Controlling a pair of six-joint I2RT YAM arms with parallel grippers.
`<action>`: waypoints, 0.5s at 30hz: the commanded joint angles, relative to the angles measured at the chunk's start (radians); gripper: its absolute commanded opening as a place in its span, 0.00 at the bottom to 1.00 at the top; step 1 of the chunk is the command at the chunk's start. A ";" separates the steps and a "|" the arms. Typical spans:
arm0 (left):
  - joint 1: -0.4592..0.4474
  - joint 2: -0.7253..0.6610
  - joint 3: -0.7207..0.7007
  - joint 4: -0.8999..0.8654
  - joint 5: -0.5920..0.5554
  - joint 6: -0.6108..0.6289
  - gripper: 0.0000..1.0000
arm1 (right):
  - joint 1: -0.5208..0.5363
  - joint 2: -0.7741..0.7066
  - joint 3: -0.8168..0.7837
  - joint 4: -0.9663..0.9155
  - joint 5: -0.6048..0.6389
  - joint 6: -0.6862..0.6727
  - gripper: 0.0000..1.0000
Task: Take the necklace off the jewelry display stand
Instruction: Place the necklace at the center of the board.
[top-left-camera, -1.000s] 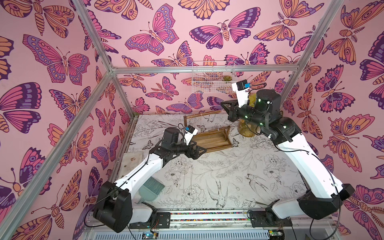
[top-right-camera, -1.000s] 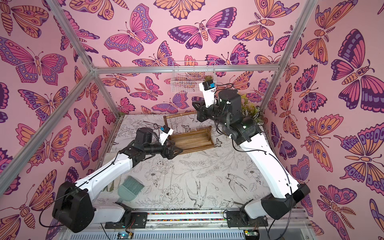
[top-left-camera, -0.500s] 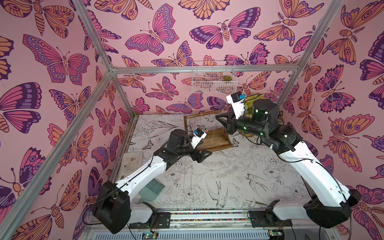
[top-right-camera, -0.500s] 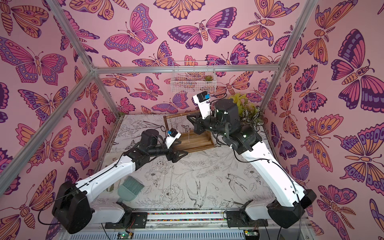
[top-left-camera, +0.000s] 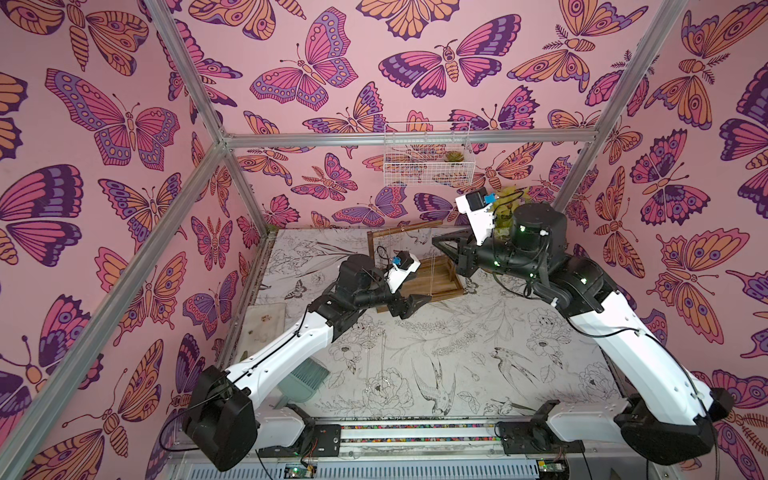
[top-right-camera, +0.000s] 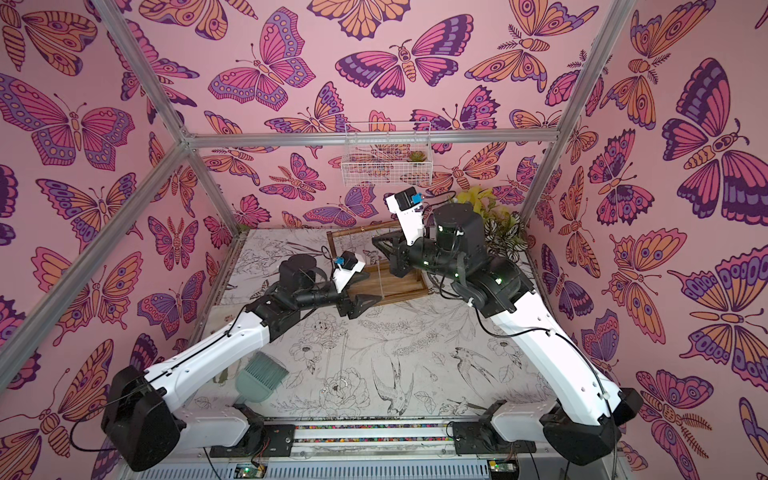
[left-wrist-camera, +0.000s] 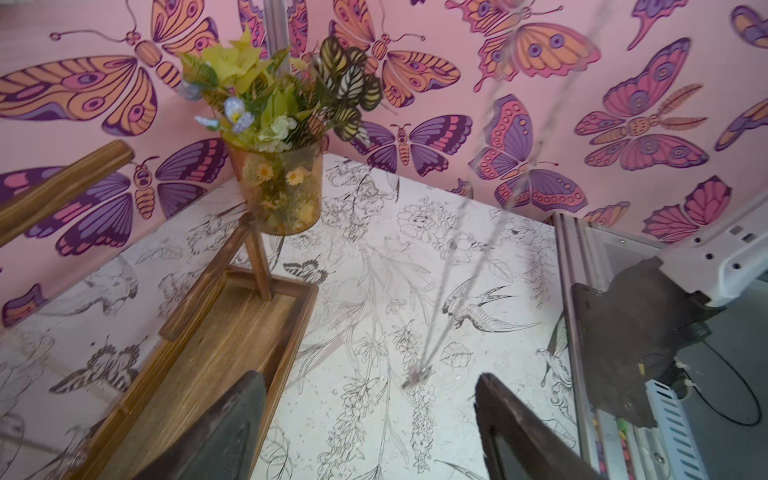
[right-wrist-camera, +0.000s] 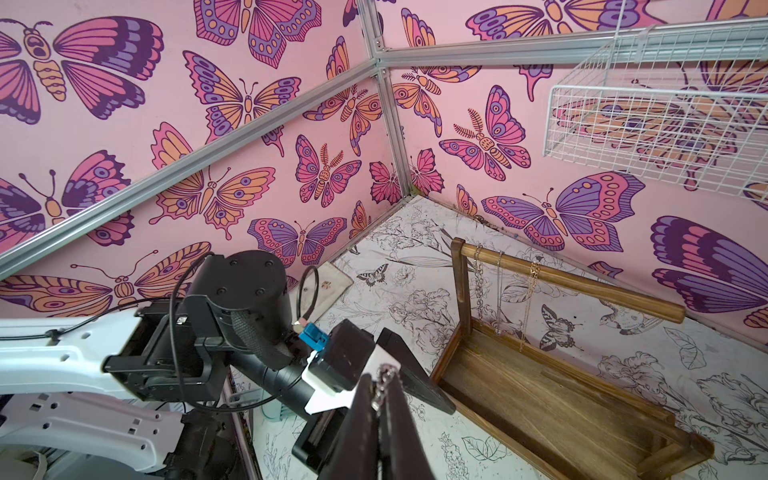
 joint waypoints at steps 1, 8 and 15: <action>-0.027 0.014 0.028 0.032 0.066 0.003 0.81 | 0.011 -0.031 0.017 -0.021 -0.011 0.014 0.02; -0.039 0.056 0.069 0.031 0.092 -0.003 0.73 | 0.016 -0.045 0.026 -0.029 -0.006 0.011 0.02; -0.048 0.074 0.090 0.032 0.085 -0.010 0.47 | 0.014 -0.043 0.048 -0.040 0.008 -0.002 0.02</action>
